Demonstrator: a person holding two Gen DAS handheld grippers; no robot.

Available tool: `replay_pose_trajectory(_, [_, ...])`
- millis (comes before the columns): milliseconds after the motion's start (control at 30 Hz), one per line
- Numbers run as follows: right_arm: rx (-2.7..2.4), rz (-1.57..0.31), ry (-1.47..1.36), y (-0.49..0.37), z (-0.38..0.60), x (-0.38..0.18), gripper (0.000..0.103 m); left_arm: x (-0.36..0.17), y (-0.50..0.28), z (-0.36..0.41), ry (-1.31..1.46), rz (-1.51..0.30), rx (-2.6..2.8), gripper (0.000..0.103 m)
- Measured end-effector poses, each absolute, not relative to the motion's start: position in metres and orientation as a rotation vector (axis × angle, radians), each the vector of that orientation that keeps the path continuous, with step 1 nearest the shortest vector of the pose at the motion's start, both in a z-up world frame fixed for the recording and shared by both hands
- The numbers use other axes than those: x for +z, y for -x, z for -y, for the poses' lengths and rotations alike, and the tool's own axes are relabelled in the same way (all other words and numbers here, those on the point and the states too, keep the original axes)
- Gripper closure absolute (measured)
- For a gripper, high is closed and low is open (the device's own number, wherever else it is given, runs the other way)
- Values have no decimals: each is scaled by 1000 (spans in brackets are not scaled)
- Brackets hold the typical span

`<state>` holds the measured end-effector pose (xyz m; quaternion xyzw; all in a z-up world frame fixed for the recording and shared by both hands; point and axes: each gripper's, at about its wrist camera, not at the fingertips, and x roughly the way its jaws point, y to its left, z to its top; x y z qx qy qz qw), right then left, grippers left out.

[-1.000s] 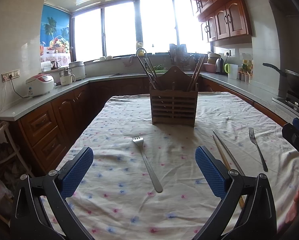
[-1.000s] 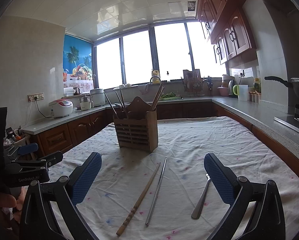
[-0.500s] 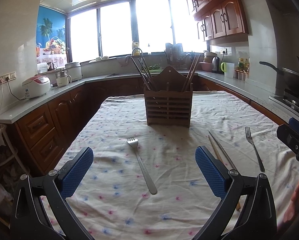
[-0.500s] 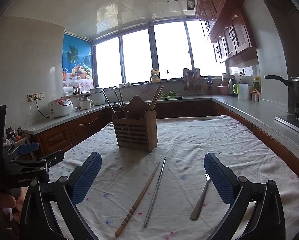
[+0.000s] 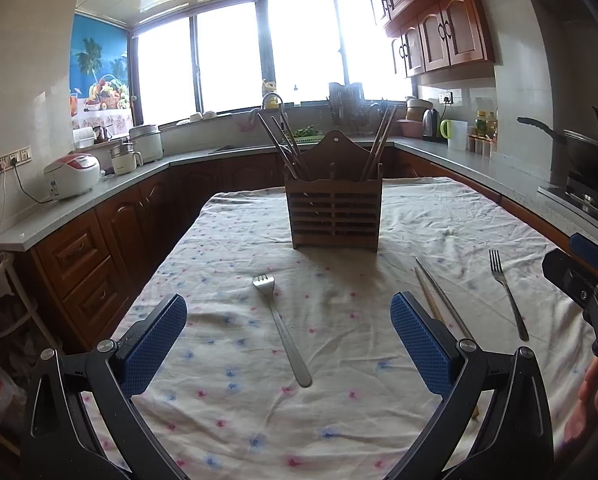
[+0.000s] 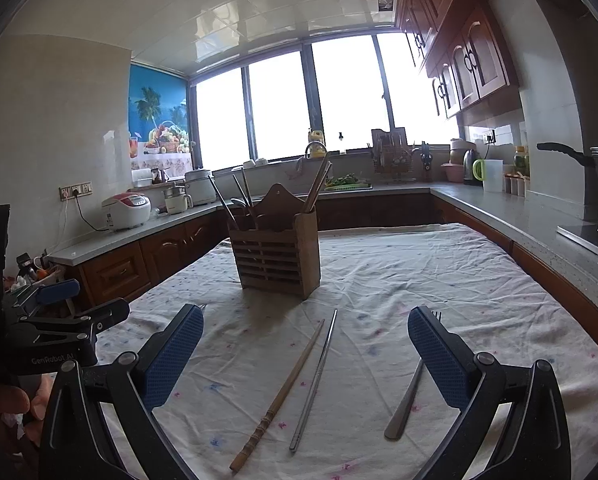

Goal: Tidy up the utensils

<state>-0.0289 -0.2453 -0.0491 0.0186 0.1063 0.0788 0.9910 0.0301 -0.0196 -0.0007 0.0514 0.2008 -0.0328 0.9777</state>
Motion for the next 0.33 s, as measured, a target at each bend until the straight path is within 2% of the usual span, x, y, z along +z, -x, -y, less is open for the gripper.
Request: replay_pose_trajectory(333, [176,-239,-48,20,249,-49,0,2,-29,26,-105,-400,-85,0])
